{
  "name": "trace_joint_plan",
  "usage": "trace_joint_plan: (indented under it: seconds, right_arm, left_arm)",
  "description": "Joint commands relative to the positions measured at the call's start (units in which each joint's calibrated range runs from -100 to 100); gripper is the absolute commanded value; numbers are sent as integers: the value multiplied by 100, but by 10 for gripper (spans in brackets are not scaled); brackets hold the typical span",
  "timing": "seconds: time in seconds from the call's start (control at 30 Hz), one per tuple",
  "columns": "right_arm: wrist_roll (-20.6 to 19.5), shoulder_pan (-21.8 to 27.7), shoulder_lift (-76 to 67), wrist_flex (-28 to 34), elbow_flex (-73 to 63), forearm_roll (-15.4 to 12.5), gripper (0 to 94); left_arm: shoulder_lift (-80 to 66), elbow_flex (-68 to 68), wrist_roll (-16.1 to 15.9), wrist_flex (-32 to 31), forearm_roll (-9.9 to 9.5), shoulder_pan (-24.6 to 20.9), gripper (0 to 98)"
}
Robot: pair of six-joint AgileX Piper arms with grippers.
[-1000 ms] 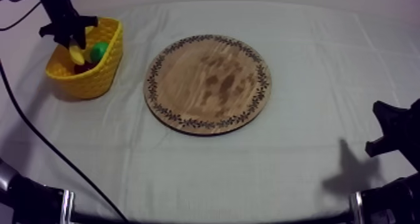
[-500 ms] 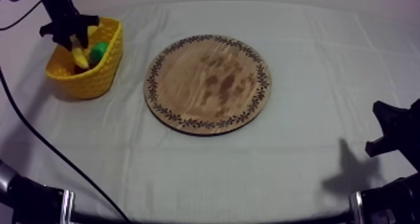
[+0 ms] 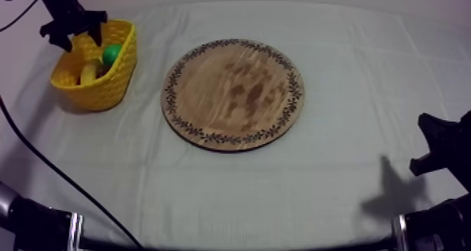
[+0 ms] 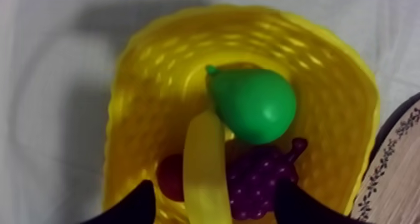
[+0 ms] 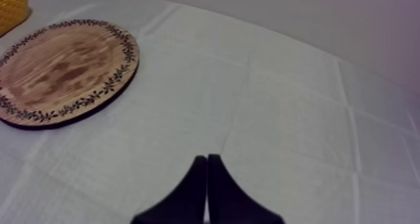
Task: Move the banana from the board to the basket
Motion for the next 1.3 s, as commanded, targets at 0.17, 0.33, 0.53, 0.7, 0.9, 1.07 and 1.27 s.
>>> trace_joint_plan:
  seconds: [0.17, 0.33, 0.53, 0.7, 0.9, 1.07, 1.27]
  right_arm:
    - [0, 0, 0, -2, -3, 1, 3]
    - [0, 0, 0, -2, -3, 1, 3]
    - [0, 0, 0, -2, -3, 1, 3]
    - [0, 0, 0, -2, -3, 1, 3]
    - [0, 0, 0, -2, -3, 1, 3]
    - [0, 0, 0, -2, -3, 1, 3]
    - [0, 0, 0, -2, -3, 1, 3]
  left_arm:
    - [-650, -149, -7, -217, -74, -12, 331]
    - [-1359, -101, -42, -516, -83, -34, 102]
    - [-2445, 391, -82, -901, -72, -39, 12]
    - [-3546, 974, -79, -1190, -86, -22, 2]
    - [-5022, 1656, -86, -1508, -118, -46, 0]
    - [-6344, 2408, 54, -1917, -232, -73, 0]
    - [-8044, 3972, 103, -2629, -269, -185, 0]
